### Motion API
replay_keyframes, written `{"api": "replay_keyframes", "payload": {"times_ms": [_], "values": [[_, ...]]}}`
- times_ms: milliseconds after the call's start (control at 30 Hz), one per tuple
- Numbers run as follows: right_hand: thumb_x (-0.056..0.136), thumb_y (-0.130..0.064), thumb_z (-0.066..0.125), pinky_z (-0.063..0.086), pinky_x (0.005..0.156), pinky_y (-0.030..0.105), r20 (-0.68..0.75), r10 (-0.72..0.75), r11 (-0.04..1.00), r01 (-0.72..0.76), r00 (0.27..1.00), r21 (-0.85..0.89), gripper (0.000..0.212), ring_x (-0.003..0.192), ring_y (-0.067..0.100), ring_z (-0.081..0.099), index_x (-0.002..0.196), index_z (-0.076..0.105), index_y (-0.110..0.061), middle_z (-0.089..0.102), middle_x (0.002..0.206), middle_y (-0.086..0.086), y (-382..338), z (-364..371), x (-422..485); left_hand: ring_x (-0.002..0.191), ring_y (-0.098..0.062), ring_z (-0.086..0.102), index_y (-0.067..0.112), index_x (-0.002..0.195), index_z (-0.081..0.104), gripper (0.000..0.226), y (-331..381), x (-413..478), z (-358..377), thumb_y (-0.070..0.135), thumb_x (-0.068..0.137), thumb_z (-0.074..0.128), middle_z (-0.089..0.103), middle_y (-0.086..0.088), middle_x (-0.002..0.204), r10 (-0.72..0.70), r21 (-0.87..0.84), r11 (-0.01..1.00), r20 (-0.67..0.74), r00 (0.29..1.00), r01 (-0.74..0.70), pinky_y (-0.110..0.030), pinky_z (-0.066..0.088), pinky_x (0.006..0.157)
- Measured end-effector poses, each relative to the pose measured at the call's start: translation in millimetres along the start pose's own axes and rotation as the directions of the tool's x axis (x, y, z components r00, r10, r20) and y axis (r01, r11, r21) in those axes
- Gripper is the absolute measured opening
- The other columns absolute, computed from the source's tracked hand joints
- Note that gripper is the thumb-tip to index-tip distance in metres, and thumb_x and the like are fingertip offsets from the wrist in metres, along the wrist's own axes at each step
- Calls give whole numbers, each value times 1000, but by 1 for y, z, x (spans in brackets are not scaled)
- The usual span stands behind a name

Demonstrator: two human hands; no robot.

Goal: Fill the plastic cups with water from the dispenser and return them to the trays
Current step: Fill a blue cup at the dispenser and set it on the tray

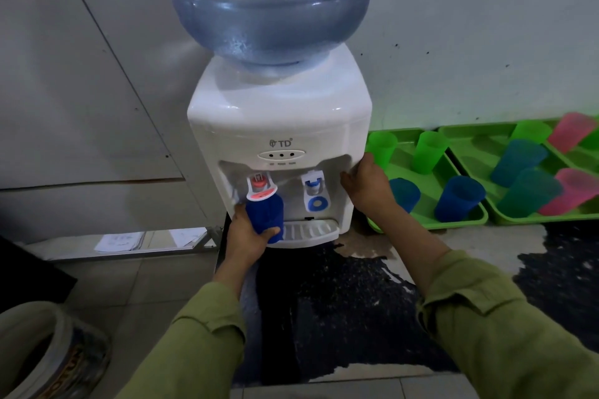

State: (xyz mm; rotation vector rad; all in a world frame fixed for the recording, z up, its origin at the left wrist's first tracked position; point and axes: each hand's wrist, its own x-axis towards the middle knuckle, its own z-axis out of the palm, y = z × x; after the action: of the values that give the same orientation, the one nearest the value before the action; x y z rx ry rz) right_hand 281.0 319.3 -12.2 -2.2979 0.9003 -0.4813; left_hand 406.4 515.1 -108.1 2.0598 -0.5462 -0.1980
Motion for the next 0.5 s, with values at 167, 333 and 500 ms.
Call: {"api": "replay_keyframes", "payload": {"times_ms": [167, 333, 500], "values": [[91, -21, 56, 34, 63, 33, -5, 8, 1000, -8, 1000, 11, 36, 93, 41, 58, 109, 40, 6, 59, 103, 27, 1, 2, 0, 117, -31, 53, 5, 129, 40, 78, -2, 1, 0, 12, 65, 83, 56, -14, 126, 6, -3, 1000, -6, 1000, -6, -41, 43, 99], [91, -22, 55, 34, 63, 32, -12, 27, 999, -27, 1000, 39, 35, 93, 40, 58, 109, 41, 5, 60, 103, 25, 1, 1, -2, 116, -33, 53, 2, 126, 41, 75, -3, 1, -1, 10, 65, 83, 56, -18, 124, 19, 6, 1000, 7, 1000, -19, -44, 43, 98], [91, -27, 56, 37, 66, 34, -24, 48, 999, -48, 999, -21, 37, 95, 40, 59, 108, 45, 4, 60, 105, 24, -4, -3, -8, 115, -33, 53, 2, 124, 41, 74, -3, 4, -1, 10, 64, 83, 57, -18, 123, 9, 8, 1000, 25, 1000, -10, -45, 44, 97]]}}
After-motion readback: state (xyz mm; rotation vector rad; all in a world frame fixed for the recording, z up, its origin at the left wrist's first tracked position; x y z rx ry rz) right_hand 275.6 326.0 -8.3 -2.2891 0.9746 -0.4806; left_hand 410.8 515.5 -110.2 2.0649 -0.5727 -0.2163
